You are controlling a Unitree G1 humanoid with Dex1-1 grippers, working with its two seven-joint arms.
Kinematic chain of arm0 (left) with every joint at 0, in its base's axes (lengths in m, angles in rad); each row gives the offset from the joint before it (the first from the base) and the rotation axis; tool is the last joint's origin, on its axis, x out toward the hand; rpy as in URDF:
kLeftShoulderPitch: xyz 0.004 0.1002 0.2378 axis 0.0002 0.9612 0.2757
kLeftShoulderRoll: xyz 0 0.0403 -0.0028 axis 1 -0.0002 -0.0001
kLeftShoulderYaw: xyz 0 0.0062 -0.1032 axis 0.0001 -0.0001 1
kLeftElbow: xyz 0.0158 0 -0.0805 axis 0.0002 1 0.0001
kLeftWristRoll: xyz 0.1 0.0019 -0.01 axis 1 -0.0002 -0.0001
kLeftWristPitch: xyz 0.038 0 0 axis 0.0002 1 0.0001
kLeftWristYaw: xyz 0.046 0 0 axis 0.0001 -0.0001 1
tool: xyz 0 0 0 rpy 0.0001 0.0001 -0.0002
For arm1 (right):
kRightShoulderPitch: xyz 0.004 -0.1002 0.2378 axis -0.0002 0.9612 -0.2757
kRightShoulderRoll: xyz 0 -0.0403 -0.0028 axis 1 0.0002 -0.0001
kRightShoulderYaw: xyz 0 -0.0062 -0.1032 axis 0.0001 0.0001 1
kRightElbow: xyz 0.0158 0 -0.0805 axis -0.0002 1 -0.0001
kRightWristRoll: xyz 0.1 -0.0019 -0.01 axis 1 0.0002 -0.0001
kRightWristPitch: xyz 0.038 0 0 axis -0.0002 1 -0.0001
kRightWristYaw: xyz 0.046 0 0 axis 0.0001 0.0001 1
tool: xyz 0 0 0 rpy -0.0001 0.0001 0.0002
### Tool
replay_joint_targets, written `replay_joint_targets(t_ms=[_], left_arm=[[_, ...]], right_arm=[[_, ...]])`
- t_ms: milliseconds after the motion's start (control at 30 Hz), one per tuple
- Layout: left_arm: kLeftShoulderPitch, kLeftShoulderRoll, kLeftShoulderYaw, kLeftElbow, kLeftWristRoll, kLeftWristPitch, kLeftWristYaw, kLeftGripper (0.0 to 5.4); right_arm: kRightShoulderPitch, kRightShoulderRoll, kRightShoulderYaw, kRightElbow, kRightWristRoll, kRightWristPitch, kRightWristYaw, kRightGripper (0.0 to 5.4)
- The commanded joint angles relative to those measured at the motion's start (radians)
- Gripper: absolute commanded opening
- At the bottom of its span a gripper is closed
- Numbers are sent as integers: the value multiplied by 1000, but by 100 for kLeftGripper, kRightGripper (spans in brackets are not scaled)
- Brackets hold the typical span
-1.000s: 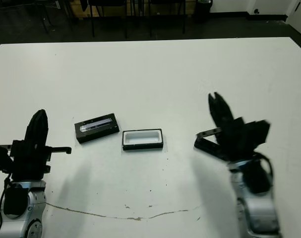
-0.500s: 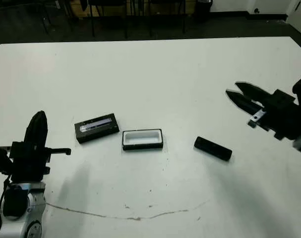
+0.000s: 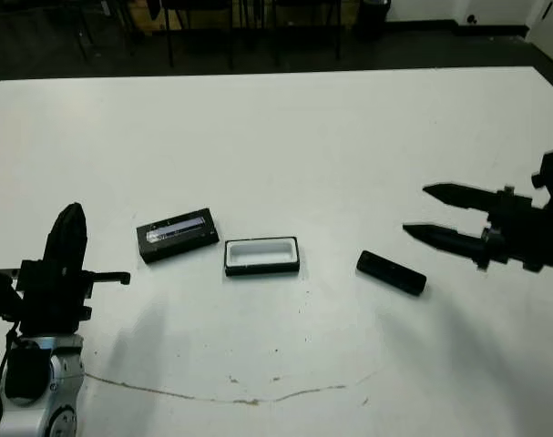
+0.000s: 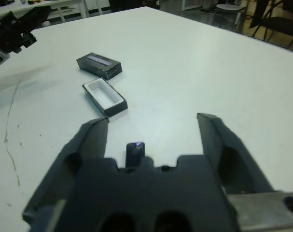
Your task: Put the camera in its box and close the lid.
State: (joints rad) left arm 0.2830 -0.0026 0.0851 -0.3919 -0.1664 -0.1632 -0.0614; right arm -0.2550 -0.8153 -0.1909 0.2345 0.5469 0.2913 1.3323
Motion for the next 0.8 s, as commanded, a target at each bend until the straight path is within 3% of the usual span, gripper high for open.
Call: replay_joint_targets(t_ms=[33,167,233,600,800], left_arm=[[10,6,5,7,3,19,3,0],[8,7,7,10,1,17,-1,0],[9,7,7,7,-6,24,-3,0],[8,6,7,11,-8,27,-4,0],[7,10,7,20,-3,17,-8,0]], right_arm=[[-17,14,13,69,-13,-17,36,478],[-18,29,13,113,-30,-51,39,539],[-26,39,16,144,-30,-65,59,539],[-8,58,23,171,-17,6,68,539],[-4,97,10,188,40,31,130,539]])
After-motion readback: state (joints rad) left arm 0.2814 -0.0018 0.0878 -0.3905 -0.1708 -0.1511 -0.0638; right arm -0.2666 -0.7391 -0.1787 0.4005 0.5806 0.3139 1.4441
